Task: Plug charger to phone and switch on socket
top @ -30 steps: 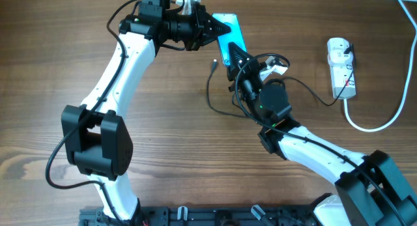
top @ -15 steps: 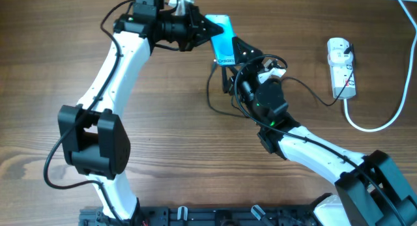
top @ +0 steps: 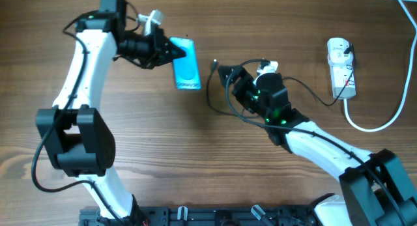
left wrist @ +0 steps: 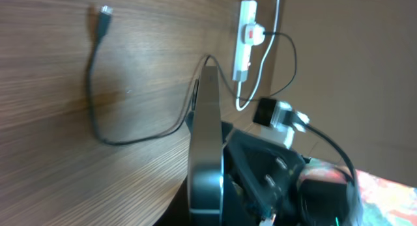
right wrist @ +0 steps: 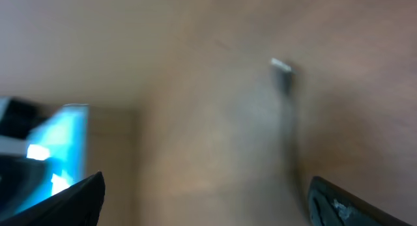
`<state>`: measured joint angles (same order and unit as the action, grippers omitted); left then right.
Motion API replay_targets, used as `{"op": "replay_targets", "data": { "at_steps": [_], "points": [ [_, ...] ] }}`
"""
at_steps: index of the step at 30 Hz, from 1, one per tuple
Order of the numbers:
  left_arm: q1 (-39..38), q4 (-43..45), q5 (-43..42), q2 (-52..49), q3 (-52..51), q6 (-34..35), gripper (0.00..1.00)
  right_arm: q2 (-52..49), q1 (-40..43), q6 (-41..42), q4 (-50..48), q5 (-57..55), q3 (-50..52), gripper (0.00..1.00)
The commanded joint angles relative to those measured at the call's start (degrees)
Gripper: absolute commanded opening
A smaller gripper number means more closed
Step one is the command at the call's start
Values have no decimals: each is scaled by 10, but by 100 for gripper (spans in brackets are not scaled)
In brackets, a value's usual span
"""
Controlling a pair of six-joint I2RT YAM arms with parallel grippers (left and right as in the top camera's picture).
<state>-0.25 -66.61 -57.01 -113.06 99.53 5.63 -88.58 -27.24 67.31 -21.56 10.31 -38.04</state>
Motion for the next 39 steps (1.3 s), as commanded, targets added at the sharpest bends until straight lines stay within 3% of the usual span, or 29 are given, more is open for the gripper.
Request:
{"op": "replay_targets", "data": {
  "at_steps": [1,4,7,10,12,15,19,28,34,37,39],
  "points": [
    [36,-58,-47,-4,9,-164,4,-4,46,-80,56,125,-3,100],
    [62,-128,-98,-4,9,-232,4,-1,74,-166,100,212,-5,100],
    [83,-159,-136,-4,9,-236,4,9,76,-234,202,214,-34,99],
    [103,-175,-169,-4,9,-236,4,10,76,-297,327,181,-90,99],
    [119,-181,-183,-4,9,-232,4,10,76,-346,420,145,-144,93],
    [142,-181,-191,-4,9,-231,4,7,76,-390,509,120,-219,85],
    [177,-190,-210,-4,9,-229,4,-14,72,-436,615,56,-341,83],
    [188,-192,-209,-4,9,-230,4,-154,41,-479,689,5,-550,74],
    [185,-192,-203,-4,9,-230,4,-260,20,-459,640,0,-602,70],
    [184,-191,-203,-4,9,-230,4,-292,20,-457,616,0,-602,76],
    [181,-191,-203,-4,9,-231,4,-309,20,-457,600,0,-601,91]
  ]
}}
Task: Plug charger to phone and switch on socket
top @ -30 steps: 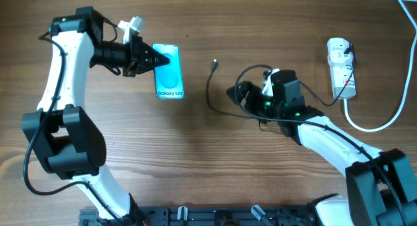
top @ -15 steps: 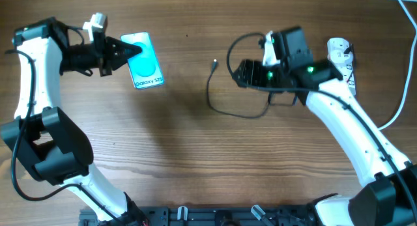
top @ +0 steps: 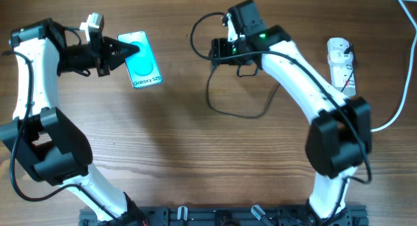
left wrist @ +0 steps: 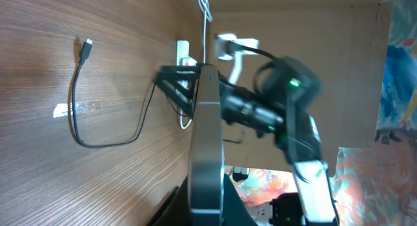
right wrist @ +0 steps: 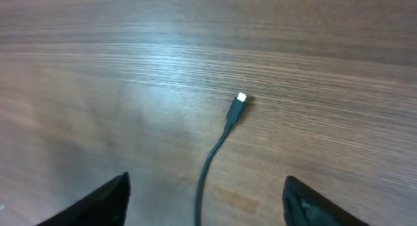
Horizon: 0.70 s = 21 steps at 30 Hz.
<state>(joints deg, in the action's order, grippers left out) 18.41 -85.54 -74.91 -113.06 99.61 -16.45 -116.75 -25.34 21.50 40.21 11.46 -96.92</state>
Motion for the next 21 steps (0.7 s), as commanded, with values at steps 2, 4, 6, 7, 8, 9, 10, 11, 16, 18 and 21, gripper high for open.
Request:
{"op": "replay_targets", "data": {
  "at_steps": [2,4,6,7,8,9,10,11,16,18,21],
  "points": [
    [-7,0,-24,-4,8,-10,4,-43,1,7,-35,-11,-12,99],
    [-7,0,-24,-4,8,-9,4,-59,1,20,-47,-11,-12,100],
    [-7,0,-24,-4,8,-9,4,-73,1,44,-53,-11,-12,100],
    [-9,0,-24,-4,8,-9,4,-79,1,52,-58,-11,-9,100],
    [-10,0,-24,-4,8,-9,4,-85,1,60,-61,-11,-8,100],
    [-10,0,-24,-4,8,-10,4,-90,1,64,-64,-11,-7,100],
    [-10,0,-24,-4,8,-10,4,-96,1,73,-67,-12,-6,98],
    [-10,0,-24,-4,8,-10,4,-101,1,75,-69,-11,-6,92],
    [-13,3,-24,-4,8,-10,4,-125,-6,86,-94,-12,-5,63],
    [-14,4,-24,-4,8,-10,4,-133,-12,85,-111,-12,-5,51],
    [-14,4,-24,-4,8,-9,4,-146,-22,86,-128,-31,-5,44]
  ]
}}
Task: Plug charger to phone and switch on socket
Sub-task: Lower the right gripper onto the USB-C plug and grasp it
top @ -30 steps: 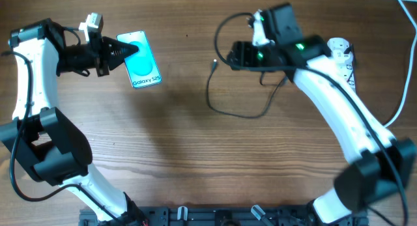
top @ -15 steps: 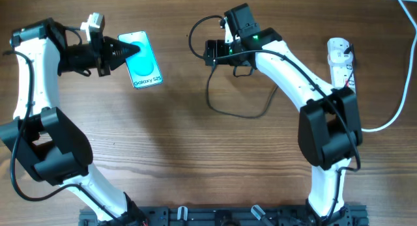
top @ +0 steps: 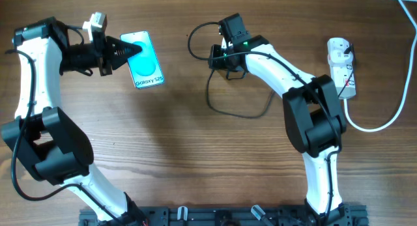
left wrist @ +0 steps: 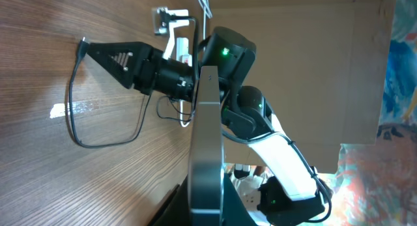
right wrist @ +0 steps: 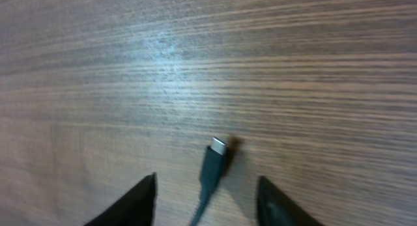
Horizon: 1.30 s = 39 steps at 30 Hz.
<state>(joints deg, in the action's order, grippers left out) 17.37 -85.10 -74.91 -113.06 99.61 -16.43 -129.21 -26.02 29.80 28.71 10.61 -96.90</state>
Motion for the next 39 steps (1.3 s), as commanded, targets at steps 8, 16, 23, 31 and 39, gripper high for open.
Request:
{"op": "replay_targets", "data": {
  "at_steps": [8,16,23,31,39],
  "points": [
    [-4,0,-24,-4,8,-10,4,-40,-30,4,-20,-86,-5,34],
    [-4,0,-15,-4,8,-10,4,-56,-31,4,-29,-97,-5,33],
    [-4,0,-15,-4,8,-10,4,-73,-31,28,-30,-71,-5,24],
    [-4,2,-16,-4,8,-10,4,-73,-31,40,-18,-67,-5,5],
    [-4,3,-16,-4,8,-10,4,-43,-32,10,71,-100,-29,4]
  ]
}}
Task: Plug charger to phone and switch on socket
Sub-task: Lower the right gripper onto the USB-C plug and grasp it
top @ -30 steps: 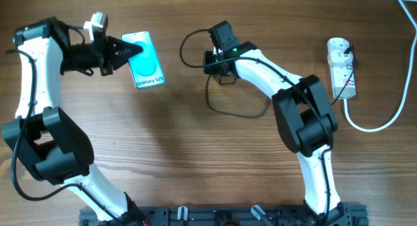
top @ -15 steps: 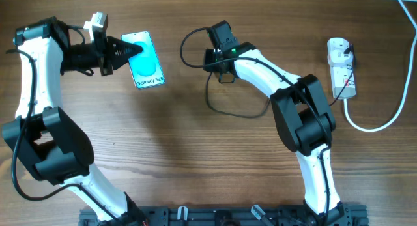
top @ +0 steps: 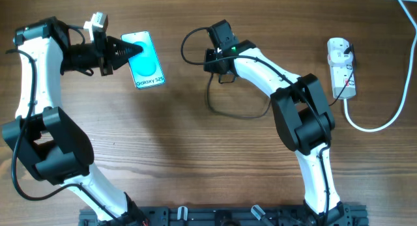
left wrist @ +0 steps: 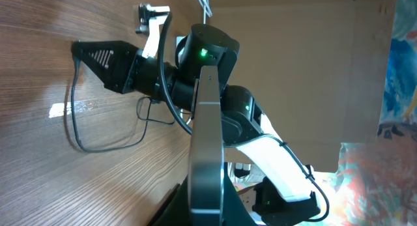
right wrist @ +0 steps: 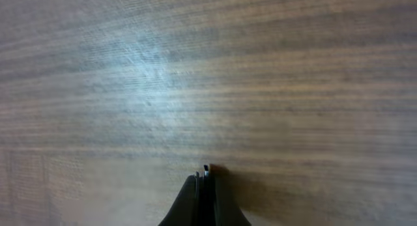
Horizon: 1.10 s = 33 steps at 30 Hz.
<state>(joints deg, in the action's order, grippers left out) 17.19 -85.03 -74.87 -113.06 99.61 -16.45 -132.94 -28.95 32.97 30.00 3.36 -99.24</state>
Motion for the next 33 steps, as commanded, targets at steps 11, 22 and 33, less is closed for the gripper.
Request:
{"op": "replay_targets", "data": {
  "at_steps": [11,22,33],
  "points": [
    [-2,8,-16,-4,8,-9,4,-2,-12,-88,130,-143,-34,5],
    [-2,10,-16,-4,8,-9,4,-7,-12,-90,212,-86,-34,27],
    [-2,10,-16,-4,8,-9,4,-7,-12,-51,206,-12,-25,27]
  ]
}}
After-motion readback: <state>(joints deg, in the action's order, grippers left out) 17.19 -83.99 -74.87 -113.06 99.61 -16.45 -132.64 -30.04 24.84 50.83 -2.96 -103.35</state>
